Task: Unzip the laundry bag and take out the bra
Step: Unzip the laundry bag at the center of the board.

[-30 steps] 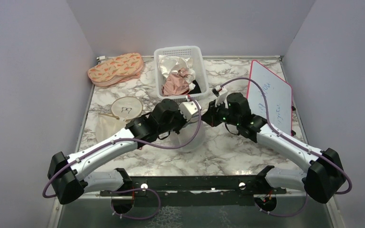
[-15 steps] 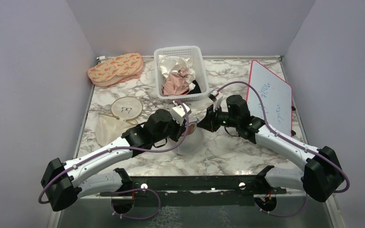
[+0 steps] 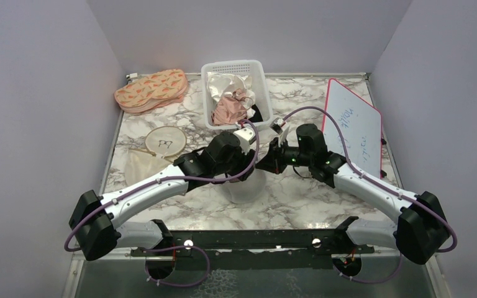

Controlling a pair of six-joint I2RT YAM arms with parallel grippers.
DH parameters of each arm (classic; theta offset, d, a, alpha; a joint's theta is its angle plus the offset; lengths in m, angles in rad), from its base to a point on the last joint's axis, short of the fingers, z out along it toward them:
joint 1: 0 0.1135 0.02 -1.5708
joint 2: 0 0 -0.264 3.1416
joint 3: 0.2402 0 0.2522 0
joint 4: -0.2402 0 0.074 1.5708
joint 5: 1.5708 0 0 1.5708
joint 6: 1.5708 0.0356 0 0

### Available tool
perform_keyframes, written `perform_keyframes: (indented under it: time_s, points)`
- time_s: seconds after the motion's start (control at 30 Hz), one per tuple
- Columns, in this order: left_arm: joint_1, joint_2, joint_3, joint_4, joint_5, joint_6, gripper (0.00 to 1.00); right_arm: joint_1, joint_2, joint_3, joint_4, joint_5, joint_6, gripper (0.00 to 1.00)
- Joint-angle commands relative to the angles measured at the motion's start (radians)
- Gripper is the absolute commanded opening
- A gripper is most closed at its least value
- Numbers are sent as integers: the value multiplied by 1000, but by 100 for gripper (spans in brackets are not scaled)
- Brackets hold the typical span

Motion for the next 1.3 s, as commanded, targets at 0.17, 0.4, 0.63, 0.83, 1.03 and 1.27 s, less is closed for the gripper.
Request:
perform_keyframes:
  time_s: [0.17,0.4,0.63,0.83,1.03,1.27]
  points:
    - [-11,62,49,9,10,8,52,-1,-45,-6,26,-47,6,1]
    - [-12,77,54,21,-38,31,29,-2,-37,-6,30,-54,9,1]
    - [-12,58,66,12,-20,157,12,-1,-45,0,7,-13,42,1]
    - [-12,-26,53,22,-10,259,2,-1,-38,6,-25,52,34,1]
    - [-12,-98,17,71,32,284,0,-1,-27,0,-1,73,43,1]
    - [-12,-173,-44,170,29,357,0,-24,-13,-8,31,173,65,1]
